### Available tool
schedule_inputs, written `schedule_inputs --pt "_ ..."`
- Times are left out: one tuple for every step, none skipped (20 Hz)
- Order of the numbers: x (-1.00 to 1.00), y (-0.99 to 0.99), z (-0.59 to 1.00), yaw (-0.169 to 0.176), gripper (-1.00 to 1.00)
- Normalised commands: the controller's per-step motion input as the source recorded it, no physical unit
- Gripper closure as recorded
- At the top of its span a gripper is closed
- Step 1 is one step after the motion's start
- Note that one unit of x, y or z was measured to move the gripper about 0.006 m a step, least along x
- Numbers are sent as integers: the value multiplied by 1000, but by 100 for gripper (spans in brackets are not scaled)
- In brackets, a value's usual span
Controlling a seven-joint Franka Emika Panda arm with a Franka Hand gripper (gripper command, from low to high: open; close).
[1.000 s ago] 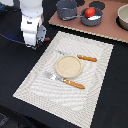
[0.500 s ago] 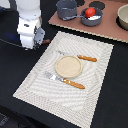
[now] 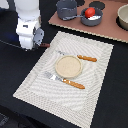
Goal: Place the fish, sausage, and tomato into the frying pan.
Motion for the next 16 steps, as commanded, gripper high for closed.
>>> schedule_inputs --pt "351 309 1000 149 100" --pt "789 260 1000 138 100" --pt "829 280 1000 129 100" --pt "863 314 1000 115 100" --pt "897 331 1000 103 100" --pt "951 357 1000 83 100" --pt "986 380 1000 69 100" --pt "1000 406 1000 55 100" --pt "1000 423 1000 39 100" --pt "1000 449 1000 14 100" --pt "1000 474 1000 0 100" --pt "1000 503 1000 0 100" --pt "1000 503 1000 0 100" --pt "1000 503 1000 0 100" --pt "1000 503 1000 0 100" --pt "1000 503 1000 0 100"
